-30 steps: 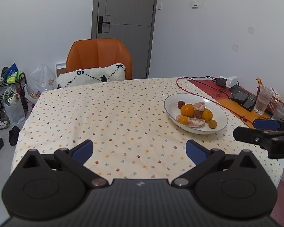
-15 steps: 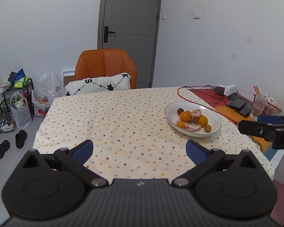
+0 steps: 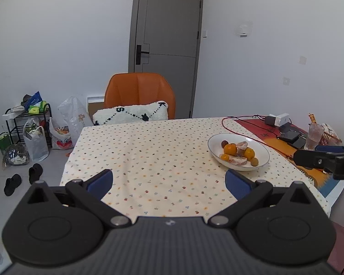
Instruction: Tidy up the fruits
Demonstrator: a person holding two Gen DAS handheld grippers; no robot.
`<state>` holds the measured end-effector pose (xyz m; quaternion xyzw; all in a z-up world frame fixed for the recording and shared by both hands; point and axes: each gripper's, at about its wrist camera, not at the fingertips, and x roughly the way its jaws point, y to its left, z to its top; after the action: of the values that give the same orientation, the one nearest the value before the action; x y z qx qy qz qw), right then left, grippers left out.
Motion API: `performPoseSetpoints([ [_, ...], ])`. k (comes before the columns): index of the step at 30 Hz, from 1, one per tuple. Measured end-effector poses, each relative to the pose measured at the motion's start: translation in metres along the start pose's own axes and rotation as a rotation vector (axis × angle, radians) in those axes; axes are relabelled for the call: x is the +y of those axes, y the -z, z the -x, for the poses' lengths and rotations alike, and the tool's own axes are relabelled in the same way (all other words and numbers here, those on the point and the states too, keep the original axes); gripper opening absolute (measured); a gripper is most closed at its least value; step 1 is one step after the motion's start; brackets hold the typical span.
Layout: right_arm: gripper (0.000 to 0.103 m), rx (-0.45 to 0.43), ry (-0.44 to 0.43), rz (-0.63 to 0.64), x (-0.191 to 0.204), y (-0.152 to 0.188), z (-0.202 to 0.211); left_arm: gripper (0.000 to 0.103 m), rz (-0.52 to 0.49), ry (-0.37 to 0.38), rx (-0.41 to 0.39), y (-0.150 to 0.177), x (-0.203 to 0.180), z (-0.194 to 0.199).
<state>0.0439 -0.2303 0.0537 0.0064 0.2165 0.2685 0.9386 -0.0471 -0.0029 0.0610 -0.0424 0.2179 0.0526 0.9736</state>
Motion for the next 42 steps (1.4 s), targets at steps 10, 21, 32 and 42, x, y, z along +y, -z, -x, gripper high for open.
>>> performPoseSetpoints([
  [10, 0.103, -0.021, -0.02, 0.016, 0.007, -0.002, 0.006, 0.103, 0.012, 0.0, -0.016, 0.0, 0.008, 0.006],
  [21, 0.103, -0.016, -0.023, 0.026, 0.01, 0.001, 0.005, 0.103, 0.018, -0.001, -0.009, 0.001, 0.01, 0.006],
  [32, 0.103, -0.009, -0.027, 0.027, 0.011, 0.002, 0.003, 0.103, 0.021, 0.001, -0.008, 0.002, 0.01, 0.004],
  [42, 0.103, -0.004, -0.027, 0.038, 0.014, 0.002, 0.002, 0.103, 0.021, -0.002, -0.007, 0.003, 0.011, 0.004],
])
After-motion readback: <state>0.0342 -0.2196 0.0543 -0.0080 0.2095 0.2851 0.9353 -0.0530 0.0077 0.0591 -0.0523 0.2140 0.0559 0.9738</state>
